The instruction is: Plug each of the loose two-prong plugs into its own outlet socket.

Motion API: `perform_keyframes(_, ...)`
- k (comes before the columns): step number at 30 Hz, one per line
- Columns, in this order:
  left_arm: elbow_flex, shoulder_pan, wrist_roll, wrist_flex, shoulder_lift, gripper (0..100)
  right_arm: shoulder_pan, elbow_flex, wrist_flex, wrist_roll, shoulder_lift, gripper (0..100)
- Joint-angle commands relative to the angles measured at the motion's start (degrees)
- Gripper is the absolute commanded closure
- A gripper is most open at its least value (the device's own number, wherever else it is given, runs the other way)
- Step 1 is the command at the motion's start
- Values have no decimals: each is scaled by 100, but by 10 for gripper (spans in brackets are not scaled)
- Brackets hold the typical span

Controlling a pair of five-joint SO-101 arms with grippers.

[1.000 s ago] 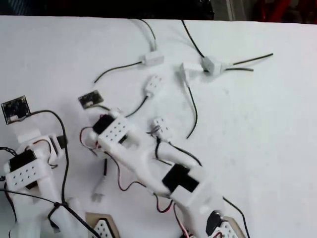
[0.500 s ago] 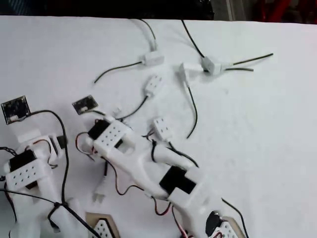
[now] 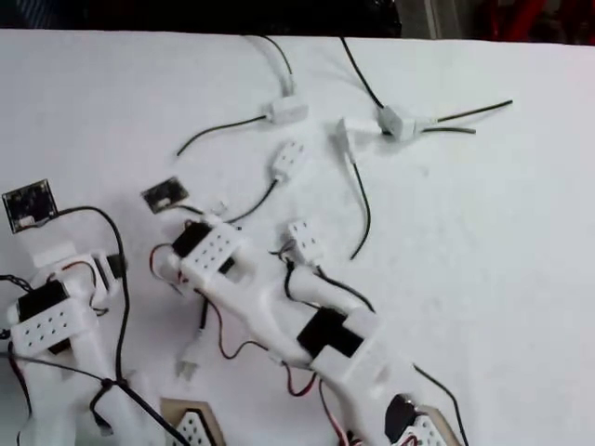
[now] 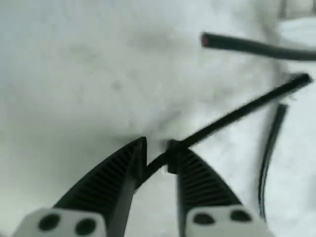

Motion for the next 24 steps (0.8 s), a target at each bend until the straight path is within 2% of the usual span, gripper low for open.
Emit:
perform_keyframes(1, -343, -40, 44, -114, -189, 706, 84, -26, 462, 413, -576, 981)
perform_keyframes(4, -343, -40, 44, -114, -189, 706, 312, -35, 884, 554, -1103, 981)
perform_keyframes(10, -343, -40, 44, -114, -189, 706, 1059, -35, 1112, 1389, -1895, 981)
perform_keyframes(15, -343, -40, 44, -114, -189, 706, 1789, -26, 488, 2022, -1912, 981)
perform_keyframes(19, -343, -40, 53, -114, -180, 706, 2044, -9, -171, 2338, -1877, 979)
perform_keyframes(24, -343, -40, 53, -114, -180, 706, 1947, -26, -171, 2330, -1921, 855)
